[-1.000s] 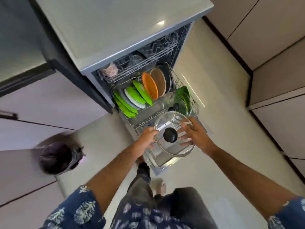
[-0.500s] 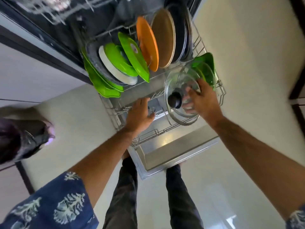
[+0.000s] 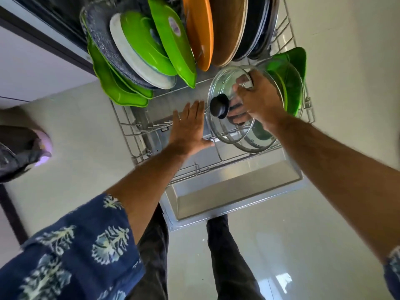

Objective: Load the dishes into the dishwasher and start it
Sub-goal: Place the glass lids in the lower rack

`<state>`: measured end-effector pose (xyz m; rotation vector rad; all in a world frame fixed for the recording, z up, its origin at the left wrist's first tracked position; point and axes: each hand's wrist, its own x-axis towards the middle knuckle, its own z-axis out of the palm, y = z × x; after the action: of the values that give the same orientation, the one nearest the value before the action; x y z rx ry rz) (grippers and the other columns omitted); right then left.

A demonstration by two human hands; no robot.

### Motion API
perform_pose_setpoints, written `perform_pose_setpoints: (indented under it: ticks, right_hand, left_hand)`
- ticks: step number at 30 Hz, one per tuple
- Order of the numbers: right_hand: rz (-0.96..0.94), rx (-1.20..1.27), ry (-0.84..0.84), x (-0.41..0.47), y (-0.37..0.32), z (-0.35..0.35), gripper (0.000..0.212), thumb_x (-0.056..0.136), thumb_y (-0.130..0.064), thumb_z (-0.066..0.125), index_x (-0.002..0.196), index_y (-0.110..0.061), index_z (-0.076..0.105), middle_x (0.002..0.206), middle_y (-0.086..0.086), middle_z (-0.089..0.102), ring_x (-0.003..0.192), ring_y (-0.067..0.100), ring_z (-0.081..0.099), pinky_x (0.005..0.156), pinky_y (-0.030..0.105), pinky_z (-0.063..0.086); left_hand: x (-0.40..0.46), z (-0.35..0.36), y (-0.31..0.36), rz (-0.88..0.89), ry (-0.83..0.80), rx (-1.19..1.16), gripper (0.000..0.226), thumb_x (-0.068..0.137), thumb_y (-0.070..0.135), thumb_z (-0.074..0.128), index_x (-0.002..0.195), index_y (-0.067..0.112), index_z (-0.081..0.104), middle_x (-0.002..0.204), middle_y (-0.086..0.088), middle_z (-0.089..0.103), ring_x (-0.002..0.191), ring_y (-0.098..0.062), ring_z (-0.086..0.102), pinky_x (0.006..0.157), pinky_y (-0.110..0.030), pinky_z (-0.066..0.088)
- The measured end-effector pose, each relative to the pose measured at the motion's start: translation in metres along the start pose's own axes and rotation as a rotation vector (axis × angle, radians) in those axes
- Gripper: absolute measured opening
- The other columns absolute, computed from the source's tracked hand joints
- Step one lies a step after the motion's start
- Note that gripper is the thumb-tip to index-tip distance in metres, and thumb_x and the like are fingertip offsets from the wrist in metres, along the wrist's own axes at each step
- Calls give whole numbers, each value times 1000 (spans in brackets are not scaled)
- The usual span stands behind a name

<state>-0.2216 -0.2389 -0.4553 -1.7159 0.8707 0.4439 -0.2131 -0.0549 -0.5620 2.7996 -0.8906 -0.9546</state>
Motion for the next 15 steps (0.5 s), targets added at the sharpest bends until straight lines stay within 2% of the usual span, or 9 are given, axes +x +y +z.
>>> perform_pose_setpoints:
  ticks: [4,9,12,15]
  right_hand:
    - [32,-2,-25,6,-2,0,27,98,-16,60,120,-12,46,111,27,62,66,33,74,55,49,60]
    - [46,-61,-55,8,0,-5,30,93,-5,64,115,-6,44,94,26,69,68,30,75,60,45,62]
    - [57,-99,-66,10,-7,-4,36,86,2,70,111,-6,46,102,25,64,69,29,75,61,40,62]
    - [48,-138,-63,7,-12,1,38,85,3,71,108,-9,44,109,23,58,73,31,74,60,43,62]
  left_hand:
    - [2,7,1,2,50,-32,119,73,70,71,157,11,14,162,-13,25,149,-36,23,116,-60,26]
    - [2,12,-3,25,92,-13,113,76,72,67,157,11,16,161,-12,29,147,-36,28,113,-63,31]
    - [1,12,-5,42,123,27,112,75,74,65,155,10,20,158,-12,35,144,-35,35,111,-64,33]
    - [0,13,-5,49,157,53,110,75,75,65,153,9,24,155,-13,40,141,-35,40,109,-65,34]
